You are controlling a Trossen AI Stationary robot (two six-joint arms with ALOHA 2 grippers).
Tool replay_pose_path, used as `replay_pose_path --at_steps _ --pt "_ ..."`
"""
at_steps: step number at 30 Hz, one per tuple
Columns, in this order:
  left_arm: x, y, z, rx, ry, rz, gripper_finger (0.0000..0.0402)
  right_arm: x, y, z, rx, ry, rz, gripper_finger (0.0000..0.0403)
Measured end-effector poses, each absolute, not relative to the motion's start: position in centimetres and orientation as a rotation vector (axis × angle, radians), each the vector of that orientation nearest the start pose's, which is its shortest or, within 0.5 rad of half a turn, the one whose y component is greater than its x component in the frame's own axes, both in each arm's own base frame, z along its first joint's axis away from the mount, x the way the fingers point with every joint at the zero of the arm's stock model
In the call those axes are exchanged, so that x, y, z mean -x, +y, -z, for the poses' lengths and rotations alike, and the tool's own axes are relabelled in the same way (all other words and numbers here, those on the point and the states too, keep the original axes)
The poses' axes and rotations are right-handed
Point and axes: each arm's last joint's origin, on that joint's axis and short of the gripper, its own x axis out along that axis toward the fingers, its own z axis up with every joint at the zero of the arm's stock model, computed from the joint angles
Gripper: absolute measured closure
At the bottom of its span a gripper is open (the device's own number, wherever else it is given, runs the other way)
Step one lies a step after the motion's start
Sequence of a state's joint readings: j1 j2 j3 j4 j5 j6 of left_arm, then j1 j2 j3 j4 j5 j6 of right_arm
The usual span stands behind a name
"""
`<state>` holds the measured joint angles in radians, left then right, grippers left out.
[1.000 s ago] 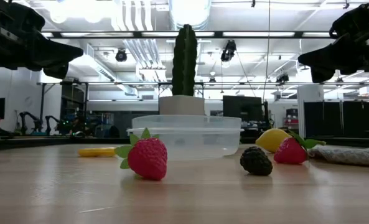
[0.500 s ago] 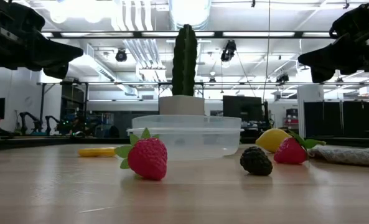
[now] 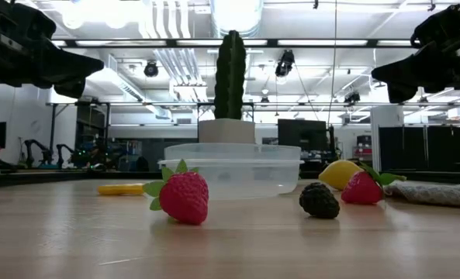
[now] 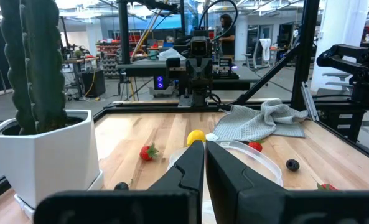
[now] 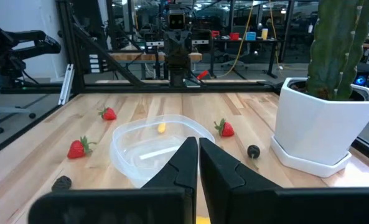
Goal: Pick and placing Produce into tupperware
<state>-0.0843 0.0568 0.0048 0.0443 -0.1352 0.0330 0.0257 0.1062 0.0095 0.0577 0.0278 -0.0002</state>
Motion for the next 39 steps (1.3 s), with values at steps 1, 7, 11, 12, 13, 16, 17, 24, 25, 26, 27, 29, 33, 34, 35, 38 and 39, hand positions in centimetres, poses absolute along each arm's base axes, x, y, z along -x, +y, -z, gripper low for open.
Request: replay_pose_path --at_steps 1,7,11,12,13,16,17,24,25,26,27,29,33,34,35,38,39 --pt "-10.06 -0.46 -16.49 -0.034 0.008 -0.05 0.0402 -10.37 0.19 -16.38 0.001 0.039 0.002 0.0394" --pt "-10.06 -0.46 -16.49 -0.034 0.009 -0.051 0.0402 -10.38 0.19 -16.38 0.001 0.039 0.002 0.0394" --pt "-10.06 -0.46 -16.49 -0.034 0.009 -0.051 0.0402 -10.37 0.19 -16.38 0.001 0.039 0.002 0.0394" --pt "-10.06 -0.46 -16.49 -0.034 0.008 -0.051 0.0402 -10.37 0.19 -16.38 0.001 0.039 0.002 0.0394" --pt "-10.06 -0.46 -16.49 -0.034 0.009 -0.051 0.0402 -10.37 0.19 -16.39 0.001 0.039 0.002 0.0394" --pt "-10.06 -0.46 -16.49 -0.034 0.009 -0.051 0.0402 -10.37 0.19 -16.39 0.001 0.039 0.002 0.0394" --pt "-10.06 -0.46 -16.49 -0.034 0.009 -0.051 0.0402 -10.37 0.19 -16.39 0.002 0.039 0.002 0.0394" --pt "-10.06 -0.46 -16.49 -0.034 0.009 -0.051 0.0402 -10.37 0.19 -16.38 0.002 0.039 0.002 0.0394" --pt "-10.06 -0.46 -16.49 -0.034 0.008 -0.05 0.0402 -10.37 0.19 -16.39 0.001 0.039 0.002 0.0394" --pt "-10.06 -0.46 -16.49 -0.034 0.009 -0.051 0.0402 -10.37 0.19 -16.37 0.001 0.039 0.002 0.0394" --pt "-10.06 -0.46 -16.49 -0.034 0.008 -0.051 0.0402 -10.37 0.19 -16.37 0.001 0.039 0.002 0.0394" --pt "-10.06 -0.46 -16.49 -0.034 0.008 -0.051 0.0402 -10.37 0.19 -16.38 0.001 0.039 0.002 0.0394" --pt "-10.06 -0.46 -16.49 -0.034 0.008 -0.05 0.0402 -10.37 0.19 -16.39 0.002 0.039 0.002 0.0394" --pt "-10.06 -0.46 -16.49 -0.034 0.008 -0.051 0.0402 -10.38 0.19 -16.41 0.006 0.036 0.002 0.0394" --pt "-10.06 -0.46 -16.49 -0.034 0.009 -0.051 0.0402 -10.38 0.19 -16.44 0.011 0.033 0.002 0.0394" --pt "-10.06 -0.46 -16.49 -0.034 0.008 -0.051 0.0402 -10.38 0.19 -16.45 0.043 0.032 0.001 0.0394" --pt "-10.06 -0.46 -16.49 -0.034 0.008 -0.05 0.0402 -10.38 0.19 -16.45 0.056 0.033 0.001 0.0394"
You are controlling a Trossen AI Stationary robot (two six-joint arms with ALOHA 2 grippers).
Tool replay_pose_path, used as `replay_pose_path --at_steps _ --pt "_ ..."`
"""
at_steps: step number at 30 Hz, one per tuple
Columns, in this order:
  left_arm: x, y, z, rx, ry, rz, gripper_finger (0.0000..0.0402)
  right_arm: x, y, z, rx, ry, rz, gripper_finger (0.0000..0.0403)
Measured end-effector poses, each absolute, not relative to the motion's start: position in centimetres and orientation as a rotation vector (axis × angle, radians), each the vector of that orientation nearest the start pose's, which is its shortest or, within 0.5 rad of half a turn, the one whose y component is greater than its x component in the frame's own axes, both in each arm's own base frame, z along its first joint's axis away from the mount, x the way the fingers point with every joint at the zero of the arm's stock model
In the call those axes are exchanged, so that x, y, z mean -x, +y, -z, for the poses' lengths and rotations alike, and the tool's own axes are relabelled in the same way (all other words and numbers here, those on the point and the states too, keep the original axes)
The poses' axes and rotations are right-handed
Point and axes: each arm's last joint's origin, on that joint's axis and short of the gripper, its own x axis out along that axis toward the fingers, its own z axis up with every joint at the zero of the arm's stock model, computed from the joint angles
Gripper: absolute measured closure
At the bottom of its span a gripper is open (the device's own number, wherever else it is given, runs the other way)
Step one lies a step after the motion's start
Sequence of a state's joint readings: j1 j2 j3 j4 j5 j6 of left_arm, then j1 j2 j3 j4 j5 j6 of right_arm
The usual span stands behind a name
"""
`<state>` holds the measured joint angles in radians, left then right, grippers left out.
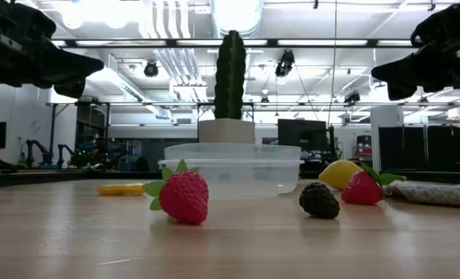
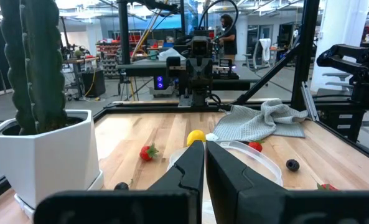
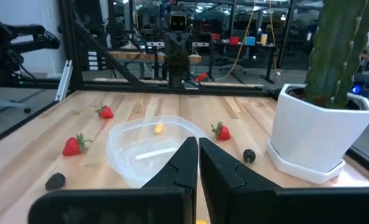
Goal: Pick and placing Produce into tupperware
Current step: Put the yellow lemon into the transparent container
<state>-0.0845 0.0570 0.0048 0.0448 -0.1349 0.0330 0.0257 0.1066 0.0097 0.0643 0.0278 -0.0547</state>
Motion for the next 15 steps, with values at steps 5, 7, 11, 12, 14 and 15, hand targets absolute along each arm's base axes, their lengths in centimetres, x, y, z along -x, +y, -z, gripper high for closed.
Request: replay_pose_path --at_steps 5,7,11,12,14,15 --pt "-10.06 -0.46 -16.5 -0.034 0.008 -0.051 0.0402 -10.38 0.19 -16.45 0.066 0.033 0.001 0.0394" --pt "-10.06 -0.46 -16.5 -0.034 0.008 -0.051 0.0402 -10.38 0.19 -16.44 0.026 0.032 0.002 0.0394" --pt "-10.06 -0.46 -16.49 -0.034 0.008 -0.051 0.0402 -10.38 0.19 -16.44 -0.143 0.032 0.004 0.0394" --pt "-10.06 -0.46 -16.49 -0.034 0.008 -0.051 0.0402 -10.38 0.19 -16.45 -0.173 0.032 0.005 0.0394" --pt "-10.06 -0.46 -16.52 -0.034 0.006 -0.051 0.0402 -10.38 0.19 -16.45 -0.194 0.032 0.005 0.0394" --pt "-10.06 -0.46 -16.54 -0.033 0.004 -0.051 0.0402 -10.38 0.19 -16.44 -0.194 0.032 0.005 0.0394"
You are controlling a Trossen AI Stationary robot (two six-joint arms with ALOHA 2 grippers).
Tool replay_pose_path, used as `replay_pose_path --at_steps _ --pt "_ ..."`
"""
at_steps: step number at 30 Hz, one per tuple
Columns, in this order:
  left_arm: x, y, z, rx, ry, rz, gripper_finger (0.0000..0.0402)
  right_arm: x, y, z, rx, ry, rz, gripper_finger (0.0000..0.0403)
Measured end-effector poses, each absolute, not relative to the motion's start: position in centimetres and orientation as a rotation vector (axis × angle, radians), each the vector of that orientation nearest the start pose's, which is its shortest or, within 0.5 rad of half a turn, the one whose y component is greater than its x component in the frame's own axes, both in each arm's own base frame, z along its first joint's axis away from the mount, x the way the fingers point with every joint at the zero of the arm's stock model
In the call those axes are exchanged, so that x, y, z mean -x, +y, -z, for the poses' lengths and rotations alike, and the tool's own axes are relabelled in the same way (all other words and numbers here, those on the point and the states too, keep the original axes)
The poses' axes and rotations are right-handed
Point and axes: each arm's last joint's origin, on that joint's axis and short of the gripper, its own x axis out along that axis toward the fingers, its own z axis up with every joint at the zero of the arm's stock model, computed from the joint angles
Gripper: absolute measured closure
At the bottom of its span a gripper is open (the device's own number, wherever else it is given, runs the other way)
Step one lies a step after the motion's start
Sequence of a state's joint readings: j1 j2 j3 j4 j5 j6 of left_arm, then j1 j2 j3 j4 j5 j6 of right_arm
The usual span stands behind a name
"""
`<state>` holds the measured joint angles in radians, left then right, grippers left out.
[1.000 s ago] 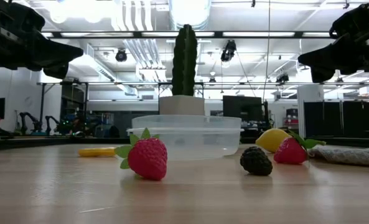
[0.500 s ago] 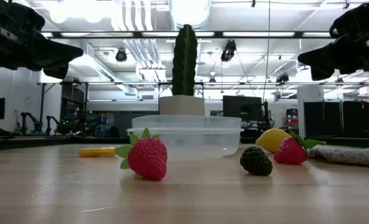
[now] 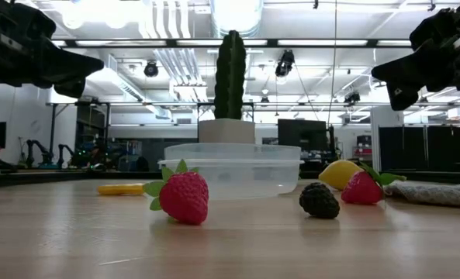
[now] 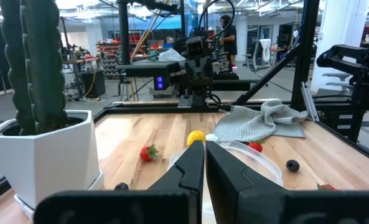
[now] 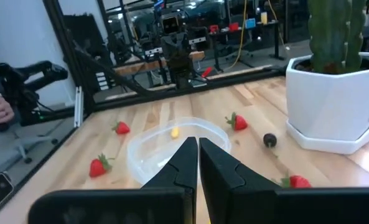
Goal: Pick and placing Produce into tupperware
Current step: Put the yellow lemon into the transparent container
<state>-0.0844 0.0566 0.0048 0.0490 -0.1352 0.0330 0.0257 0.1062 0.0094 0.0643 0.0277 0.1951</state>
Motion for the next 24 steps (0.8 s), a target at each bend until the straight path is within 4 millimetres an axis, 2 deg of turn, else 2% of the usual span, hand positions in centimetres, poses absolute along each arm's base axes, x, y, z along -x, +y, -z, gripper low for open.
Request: replay_pose_path --at_steps 11,16,20,24 --pt "-10.06 -0.46 -16.52 -0.034 0.006 -0.051 0.0402 -10.38 0.18 -16.47 -0.133 0.029 0.007 0.0394" --pt "-10.06 -0.46 -16.49 -0.034 0.008 -0.051 0.0402 -10.37 -0.05 -16.76 -0.123 -0.005 0.083 0.0391" --pt "-10.06 -0.46 -16.49 -0.034 0.009 -0.051 0.0402 -10.4 -0.21 -16.69 -0.126 -0.001 0.141 0.0358" --pt "-10.06 -0.46 -16.49 -0.034 0.009 -0.051 0.0402 -10.51 -0.21 -16.55 -0.126 0.017 0.143 0.0299"
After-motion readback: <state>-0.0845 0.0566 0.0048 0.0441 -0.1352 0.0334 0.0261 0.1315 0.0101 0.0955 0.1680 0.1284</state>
